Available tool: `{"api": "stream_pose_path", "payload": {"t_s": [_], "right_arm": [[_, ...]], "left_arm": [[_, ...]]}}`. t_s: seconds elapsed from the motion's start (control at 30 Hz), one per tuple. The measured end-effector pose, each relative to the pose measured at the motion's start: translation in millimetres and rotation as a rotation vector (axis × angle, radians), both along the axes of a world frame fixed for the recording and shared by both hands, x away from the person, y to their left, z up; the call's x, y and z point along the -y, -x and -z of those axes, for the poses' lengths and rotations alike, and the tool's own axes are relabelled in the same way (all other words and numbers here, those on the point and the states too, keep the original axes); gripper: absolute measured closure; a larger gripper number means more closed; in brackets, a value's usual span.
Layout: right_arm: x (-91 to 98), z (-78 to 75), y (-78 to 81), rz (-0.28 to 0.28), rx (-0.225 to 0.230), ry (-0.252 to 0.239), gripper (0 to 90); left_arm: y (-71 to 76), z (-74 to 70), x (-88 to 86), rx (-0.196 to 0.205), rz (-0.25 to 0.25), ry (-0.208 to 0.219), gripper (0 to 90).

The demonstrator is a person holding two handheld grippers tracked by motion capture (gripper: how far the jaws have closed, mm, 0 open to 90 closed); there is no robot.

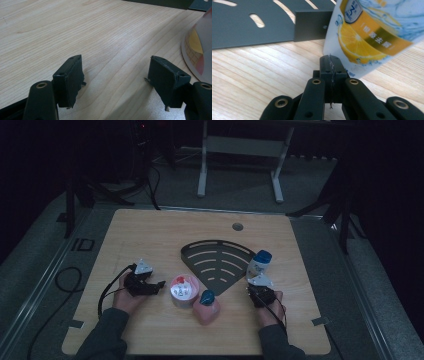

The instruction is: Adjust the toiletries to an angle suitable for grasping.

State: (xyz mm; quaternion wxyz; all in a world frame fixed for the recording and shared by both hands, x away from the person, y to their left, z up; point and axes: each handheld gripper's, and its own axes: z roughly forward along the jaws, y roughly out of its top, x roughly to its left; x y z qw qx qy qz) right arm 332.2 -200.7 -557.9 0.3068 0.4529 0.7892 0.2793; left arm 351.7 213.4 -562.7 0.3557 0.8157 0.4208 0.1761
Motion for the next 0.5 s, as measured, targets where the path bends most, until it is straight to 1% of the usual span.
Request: {"api": "stream_pose_path", "payload": {"t_s": [0.23,0.5], "right_arm": [[7.1,-0.7,-4.0,-0.003,-0.004,0.007,89.9],[14.1,-0.4,-9.2,-0.006,-0.005,-0.02,89.9]], "left_arm": [[0.0,0.0,0.0,0.0,-0.001,0.0,28.3],[0.0,0.0,0.0,0.0,0.0,0.0,28.3]]}}
